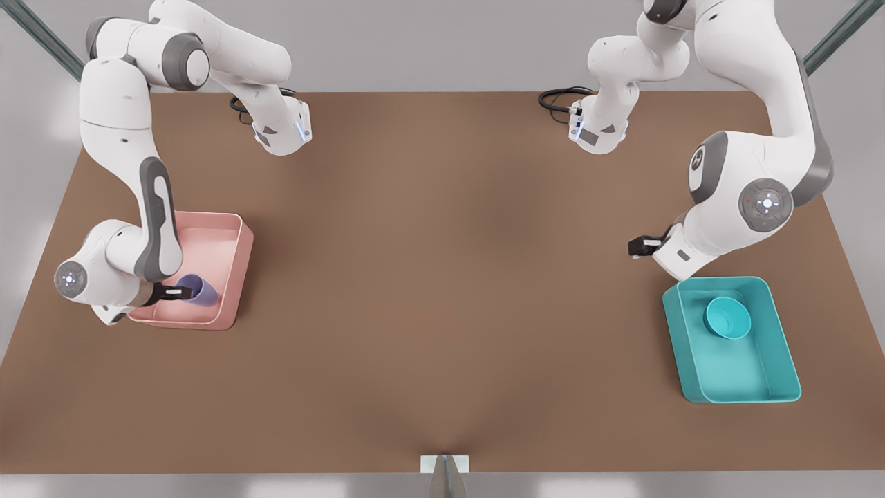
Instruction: Put the bowls and cups in different boxes
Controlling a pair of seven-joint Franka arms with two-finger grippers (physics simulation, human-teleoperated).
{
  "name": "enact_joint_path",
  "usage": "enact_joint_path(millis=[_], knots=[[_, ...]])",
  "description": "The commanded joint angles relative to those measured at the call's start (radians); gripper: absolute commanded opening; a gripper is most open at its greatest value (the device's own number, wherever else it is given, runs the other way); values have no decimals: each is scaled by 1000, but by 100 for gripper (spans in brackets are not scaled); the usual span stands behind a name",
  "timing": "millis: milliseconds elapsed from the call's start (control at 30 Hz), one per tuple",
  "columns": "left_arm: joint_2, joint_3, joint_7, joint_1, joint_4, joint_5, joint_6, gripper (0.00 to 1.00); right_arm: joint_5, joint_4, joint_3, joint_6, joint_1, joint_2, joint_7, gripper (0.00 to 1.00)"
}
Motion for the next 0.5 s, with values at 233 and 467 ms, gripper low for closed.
enact_joint_path(millis=[233,467], knots=[[14,0,18,5,-1,11,18,100,49,156,2,-427,34,-162,-111,100],[14,0,18,7,1,12,18,100,-20,323,3,-640,187,-375,261,100]])
